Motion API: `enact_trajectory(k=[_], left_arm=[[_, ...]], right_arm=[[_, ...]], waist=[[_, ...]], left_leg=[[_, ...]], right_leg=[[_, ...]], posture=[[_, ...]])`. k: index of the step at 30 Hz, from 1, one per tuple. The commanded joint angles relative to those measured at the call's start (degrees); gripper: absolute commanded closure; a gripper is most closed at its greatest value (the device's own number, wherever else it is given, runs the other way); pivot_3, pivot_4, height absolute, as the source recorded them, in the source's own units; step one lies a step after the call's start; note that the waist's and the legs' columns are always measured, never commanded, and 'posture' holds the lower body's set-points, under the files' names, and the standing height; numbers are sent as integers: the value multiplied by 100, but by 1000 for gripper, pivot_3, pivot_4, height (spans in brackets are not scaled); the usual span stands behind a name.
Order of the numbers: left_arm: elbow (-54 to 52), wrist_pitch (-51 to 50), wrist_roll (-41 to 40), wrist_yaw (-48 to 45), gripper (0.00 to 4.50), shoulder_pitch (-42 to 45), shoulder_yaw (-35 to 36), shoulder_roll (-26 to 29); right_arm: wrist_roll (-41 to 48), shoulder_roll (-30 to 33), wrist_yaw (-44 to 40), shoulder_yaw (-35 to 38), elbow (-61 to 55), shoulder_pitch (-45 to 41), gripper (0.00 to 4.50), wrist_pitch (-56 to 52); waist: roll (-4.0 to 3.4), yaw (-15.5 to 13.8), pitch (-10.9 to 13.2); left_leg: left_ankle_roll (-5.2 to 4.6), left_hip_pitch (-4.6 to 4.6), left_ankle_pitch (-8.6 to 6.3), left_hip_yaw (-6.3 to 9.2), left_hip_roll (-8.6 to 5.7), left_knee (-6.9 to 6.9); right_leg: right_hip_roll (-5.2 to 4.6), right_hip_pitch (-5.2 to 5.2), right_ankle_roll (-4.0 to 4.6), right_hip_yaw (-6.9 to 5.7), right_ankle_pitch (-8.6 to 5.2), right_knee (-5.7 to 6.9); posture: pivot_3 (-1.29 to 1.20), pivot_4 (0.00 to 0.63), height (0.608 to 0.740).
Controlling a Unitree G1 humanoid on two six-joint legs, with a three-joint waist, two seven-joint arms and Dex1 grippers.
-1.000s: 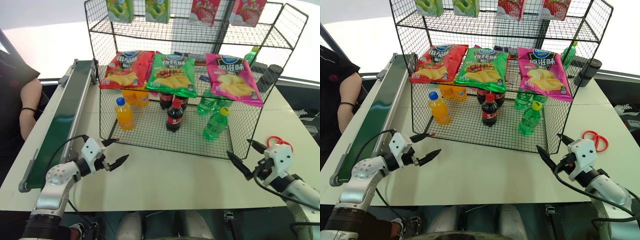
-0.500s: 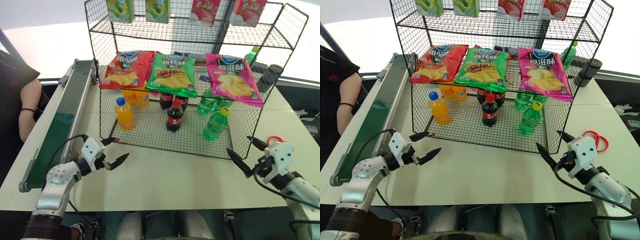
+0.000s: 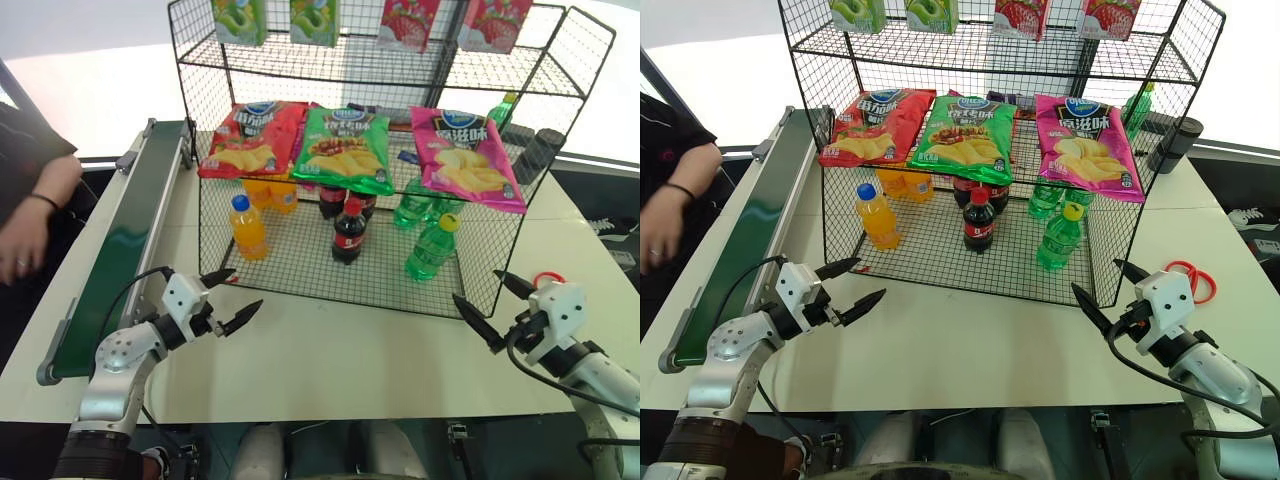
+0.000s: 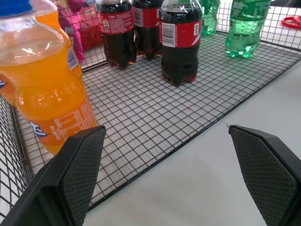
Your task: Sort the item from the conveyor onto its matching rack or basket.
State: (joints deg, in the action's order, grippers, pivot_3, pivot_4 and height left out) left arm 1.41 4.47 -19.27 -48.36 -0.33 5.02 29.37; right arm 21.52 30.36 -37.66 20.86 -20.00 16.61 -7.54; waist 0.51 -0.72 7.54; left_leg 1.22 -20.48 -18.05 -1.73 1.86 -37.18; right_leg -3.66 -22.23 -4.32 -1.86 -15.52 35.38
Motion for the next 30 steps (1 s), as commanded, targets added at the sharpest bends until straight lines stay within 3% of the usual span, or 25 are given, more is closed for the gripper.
enact_trajectory(k=[1, 30], left_arm=[[-189, 117, -70, 33, 0, 30, 141, -7], [-24, 179, -75, -162, 0, 7, 77, -123]], right_arm=[[23, 28, -37, 20, -30, -70, 63, 124], [-110, -98, 70, -273, 13, -161, 63, 195]], waist=[[0, 0, 0], [0, -2, 0]], left_leg=[[0, 0, 0, 0, 0, 0], [0, 0, 0, 0, 0, 0]], right_leg=[[1, 0, 0, 0, 0, 0], [3, 0, -1, 0, 1, 0]], posture=[[0, 150, 740], [0, 150, 740]])
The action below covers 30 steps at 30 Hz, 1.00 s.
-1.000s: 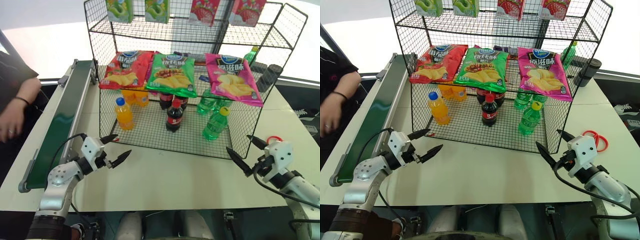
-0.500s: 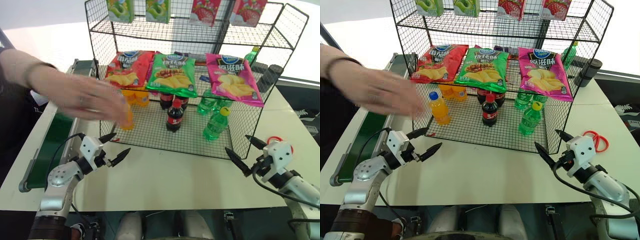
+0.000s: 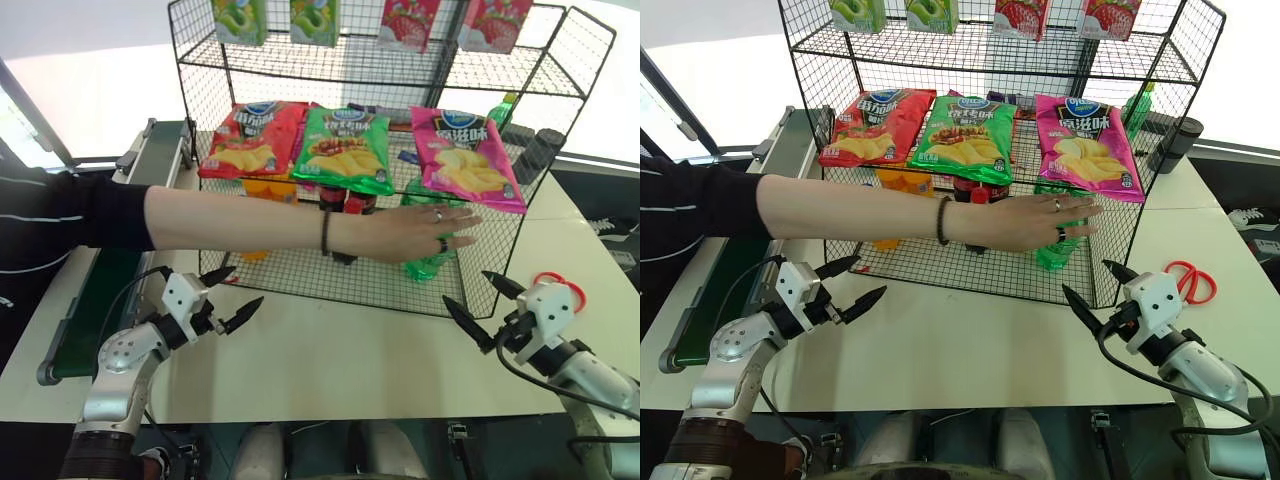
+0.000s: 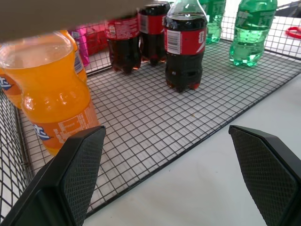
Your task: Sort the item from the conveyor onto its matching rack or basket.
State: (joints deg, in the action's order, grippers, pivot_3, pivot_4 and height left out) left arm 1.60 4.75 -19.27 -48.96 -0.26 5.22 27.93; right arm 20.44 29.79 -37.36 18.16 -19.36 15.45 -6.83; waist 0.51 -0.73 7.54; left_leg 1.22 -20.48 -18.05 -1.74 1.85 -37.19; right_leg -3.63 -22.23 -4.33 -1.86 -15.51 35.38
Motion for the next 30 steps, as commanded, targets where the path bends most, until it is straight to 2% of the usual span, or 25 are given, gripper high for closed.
enact_trajectory(k=[1, 30], left_arm=[[-35, 157, -78, -120, 0, -4, 65, 22], [-968, -913, -381, 25, 0, -206, 147, -25]], right_arm=[[-4, -41, 41, -8, -52, -49, 63, 122], [-13, -206, 153, -594, -282, -252, 63, 18]], waist=[[0, -2, 0], [0, 3, 1]], left_leg=[[0, 0, 0, 0, 0, 0], [0, 0, 0, 0, 1, 0]], right_leg=[[0, 0, 0, 0, 0, 0], [-1, -1, 2, 0, -1, 0]], posture=[[0, 150, 740], [0, 150, 740]])
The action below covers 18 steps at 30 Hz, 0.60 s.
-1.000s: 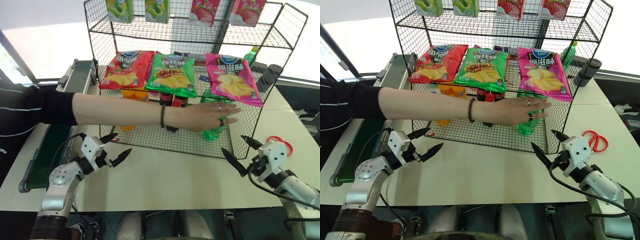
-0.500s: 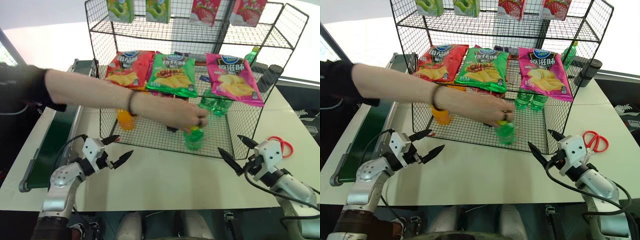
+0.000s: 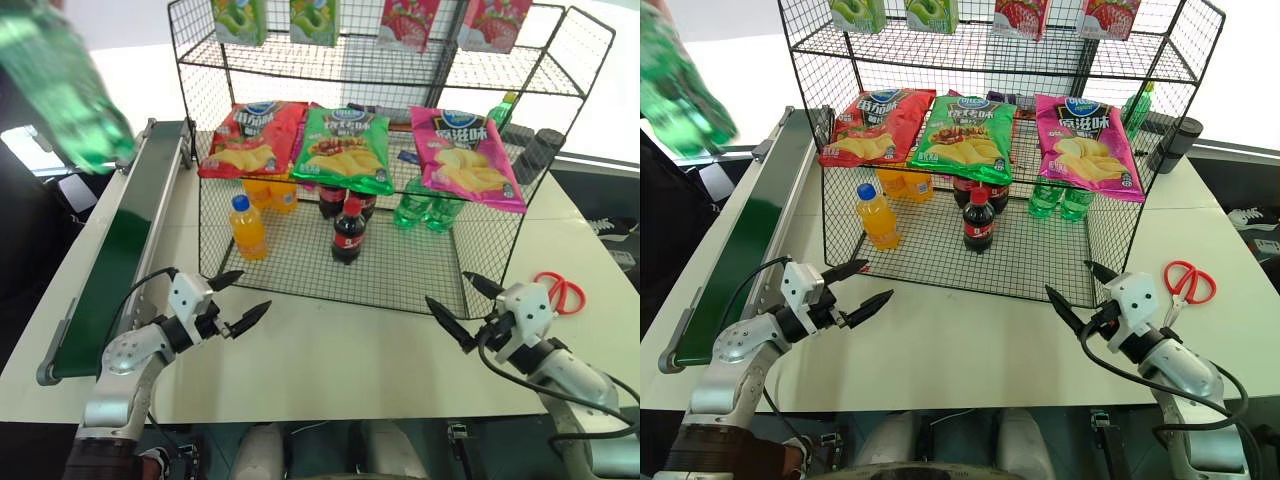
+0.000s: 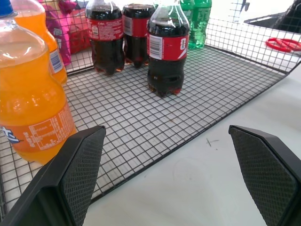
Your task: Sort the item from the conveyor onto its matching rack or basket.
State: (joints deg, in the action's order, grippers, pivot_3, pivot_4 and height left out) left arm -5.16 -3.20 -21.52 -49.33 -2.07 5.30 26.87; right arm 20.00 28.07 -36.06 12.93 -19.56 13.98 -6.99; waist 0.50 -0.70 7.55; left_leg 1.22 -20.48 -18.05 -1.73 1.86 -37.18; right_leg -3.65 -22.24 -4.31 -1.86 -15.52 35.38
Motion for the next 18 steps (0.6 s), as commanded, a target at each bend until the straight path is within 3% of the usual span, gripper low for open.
enact_trajectory(k=[1, 10, 18], left_arm=[[-321, -197, -193, 80, 0, -31, 169, 104], [-669, -685, -796, 199, 0, -90, 720, 282], [-447, -1084, -1620, 1046, 0, -131, 2040, 139]], right_arm=[[30, -39, 29, -108, -265, -136, 63, 22], [-6, -93, 86, -517, -232, -517, 63, -111], [-11, -132, -46, -760, 22, -873, 63, -101]], waist=[[0, 1, 0], [1, 3, 2], [2, 8, 2]], left_leg=[[0, 0, 0, 0, 0, 0], [0, -1, 0, 0, 1, 0], [0, 0, 0, 2, 3, 0]], right_leg=[[0, 0, 0, 0, 0, 0], [0, -2, 4, 0, -2, 0], [-6, -1, 4, 0, -2, 0]], posture=[[0, 150, 740], [0, 150, 740], [0, 150, 740]])
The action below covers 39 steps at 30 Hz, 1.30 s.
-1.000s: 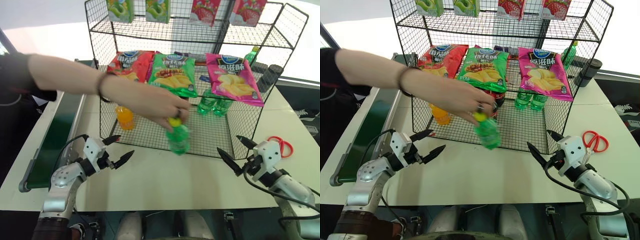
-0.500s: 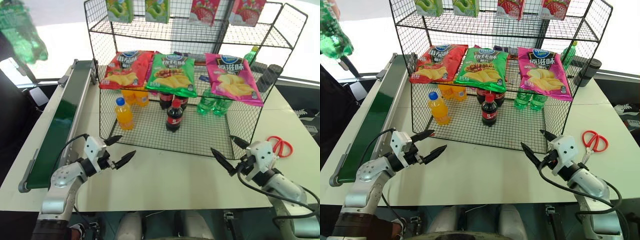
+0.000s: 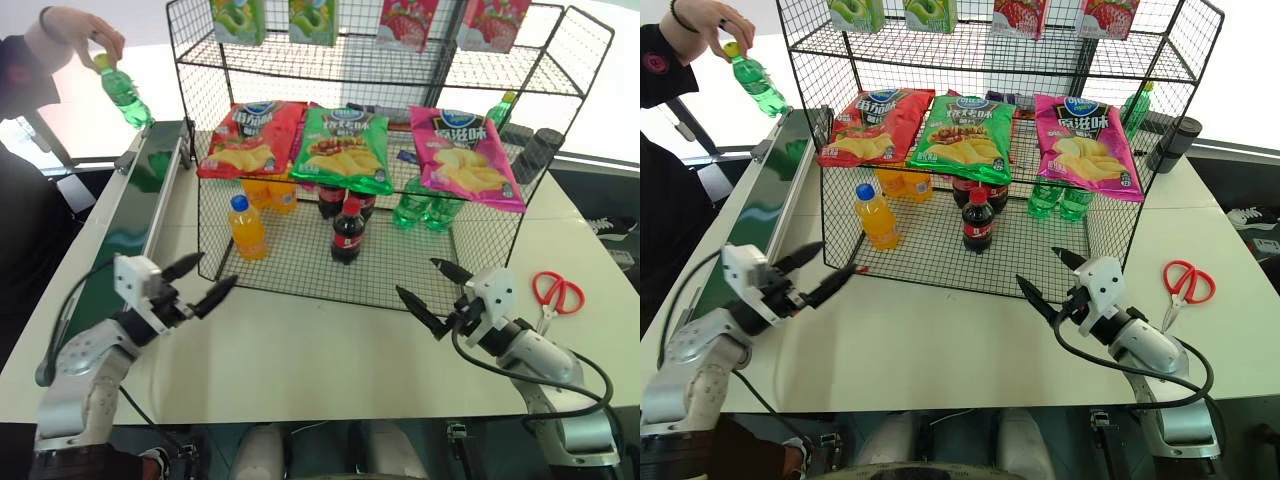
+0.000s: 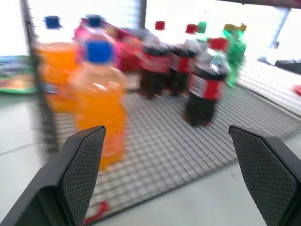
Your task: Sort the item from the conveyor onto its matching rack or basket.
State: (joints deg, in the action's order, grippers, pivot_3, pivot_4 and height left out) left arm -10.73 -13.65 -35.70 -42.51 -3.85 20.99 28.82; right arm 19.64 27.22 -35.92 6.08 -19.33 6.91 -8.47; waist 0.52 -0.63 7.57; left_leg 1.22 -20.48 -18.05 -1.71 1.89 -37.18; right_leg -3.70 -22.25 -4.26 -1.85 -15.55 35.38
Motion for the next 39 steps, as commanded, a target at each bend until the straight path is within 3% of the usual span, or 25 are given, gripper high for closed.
enact_trajectory(k=[1, 9, 20, 39], left_arm=[[245, 13, -182, 571, 0, 92, 625, -120], [1240, 580, 594, 2210, 0, 740, 1083, -448], [1825, 1118, 1475, 3242, 0, 1246, 922, -670], [1840, 731, 1649, 3023, 0, 1121, 722, -333]], right_arm=[[17, -74, -73, -154, 23, -257, 63, 33], [-103, -335, -81, -747, 98, -658, 63, -59], [-49, -614, -188, -1526, -265, -678, 63, -358], [-104, -908, -557, -1730, 570, -552, 63, 385]], waist=[[0, 1, 0], [22, -9, -6], [33, -3, -9], [40, 26, -10]], left_leg=[[0, 0, 0, 0, 0, 0], [0, -1, 0, 0, -5, -2], [1, -2, 0, -1, -1, 0], [3, -1, -1, -2, 0, 5]], right_leg=[[1, 0, 0, 0, 0, 0], [8, 0, -11, -2, 7, 1], [-2, -2, -14, -2, 8, 1], [-15, -7, -13, -1, 8, 2]], posture=[[0, 150, 740], [0, 150, 740], [0, 150, 740], [0, 150, 740]])
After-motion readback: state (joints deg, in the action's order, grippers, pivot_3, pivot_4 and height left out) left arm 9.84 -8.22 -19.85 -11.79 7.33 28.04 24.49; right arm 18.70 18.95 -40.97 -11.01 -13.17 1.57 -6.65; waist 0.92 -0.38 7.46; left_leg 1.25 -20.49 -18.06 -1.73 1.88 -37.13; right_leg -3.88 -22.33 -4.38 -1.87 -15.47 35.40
